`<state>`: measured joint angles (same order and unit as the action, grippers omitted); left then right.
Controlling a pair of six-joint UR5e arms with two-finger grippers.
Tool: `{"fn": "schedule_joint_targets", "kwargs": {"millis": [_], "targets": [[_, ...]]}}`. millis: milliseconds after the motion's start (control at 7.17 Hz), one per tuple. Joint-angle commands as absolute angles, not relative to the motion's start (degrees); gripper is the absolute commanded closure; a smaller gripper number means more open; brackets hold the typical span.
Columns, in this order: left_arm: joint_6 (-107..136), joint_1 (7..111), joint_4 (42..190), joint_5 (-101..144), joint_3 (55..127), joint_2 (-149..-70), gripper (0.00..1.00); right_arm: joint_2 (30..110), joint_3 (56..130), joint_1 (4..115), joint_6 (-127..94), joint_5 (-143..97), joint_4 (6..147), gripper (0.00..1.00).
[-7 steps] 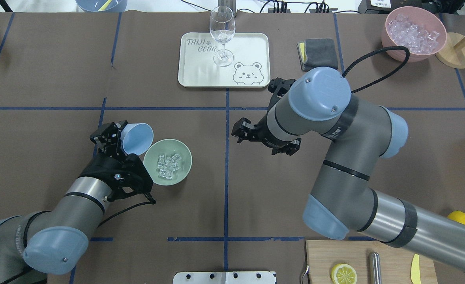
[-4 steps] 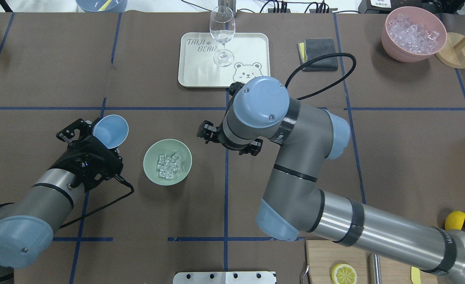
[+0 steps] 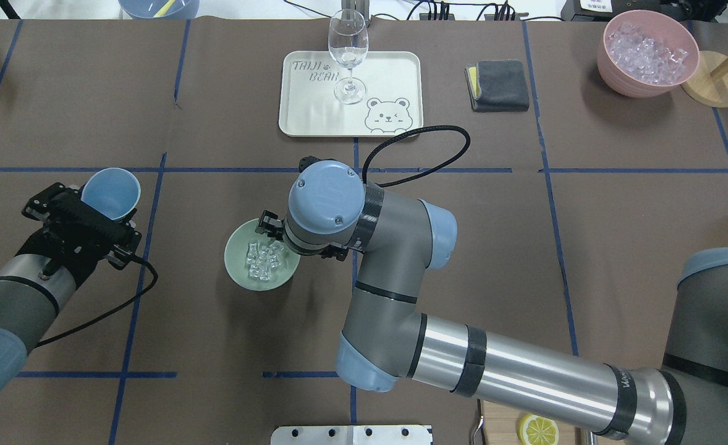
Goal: Pour ice into bowl
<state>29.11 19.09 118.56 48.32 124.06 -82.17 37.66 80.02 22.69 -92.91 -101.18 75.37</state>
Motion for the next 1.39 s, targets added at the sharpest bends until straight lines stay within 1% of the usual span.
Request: {"fn": "schedule_joint_targets", "kwargs": {"millis": [0, 139, 279, 418, 558, 697, 837, 976, 1115, 1255], "targets": [[29.71, 22.05, 118.56, 48.51, 123.84, -79.37, 1.00, 36.56, 76.74, 21.19, -92.46, -100.11, 75.15, 0.13], [30.06, 24.06, 118.65, 52.43, 123.66, -79.19, 1.00, 36.56, 76.29, 20.66, -92.29, -100.11, 75.23, 0.15], [35.45, 26.95, 118.74, 59.78, 123.40, -79.19, 1.00, 36.56, 76.38, 20.57, -92.29, -100.11, 75.15, 0.27], [40.47, 26.98, 118.83, 62.20, 122.01, -79.10, 1.00, 36.48, 76.46, 20.48, -92.46, -100.19, 75.15, 0.65], [41.39, 27.07, 121.26, 62.31, 121.12, -78.93, 1.00, 36.39, 76.64, 20.48, -92.37, -100.46, 75.23, 1.00], [41.92, 27.16, 128.51, 62.40, 118.68, -76.05, 1.00, 36.47, 76.81, 20.48, -91.68, -100.81, 75.23, 1.00], [42.01, 27.16, 141.20, 62.49, 114.91, -72.02, 1.00, 36.39, 77.16, 20.57, -91.06, -101.25, 75.32, 1.00], [42.19, 27.25, 146.81, 62.32, 112.79, -70.76, 1.00, 36.47, 78.56, 20.65, -91.05, -102.12, 75.58, 1.00], [46.02, 27.25, 147.21, 61.97, 112.33, -70.75, 1.00, 36.65, 81.01, 21.35, -91.05, -103.43, 75.93, 1.00], [54.67, 27.16, 147.22, 61.79, 109.71, -70.93, 1.00, 36.74, 84.43, 22.92, -91.05, -105.01, 79.33, 1.00]]}}
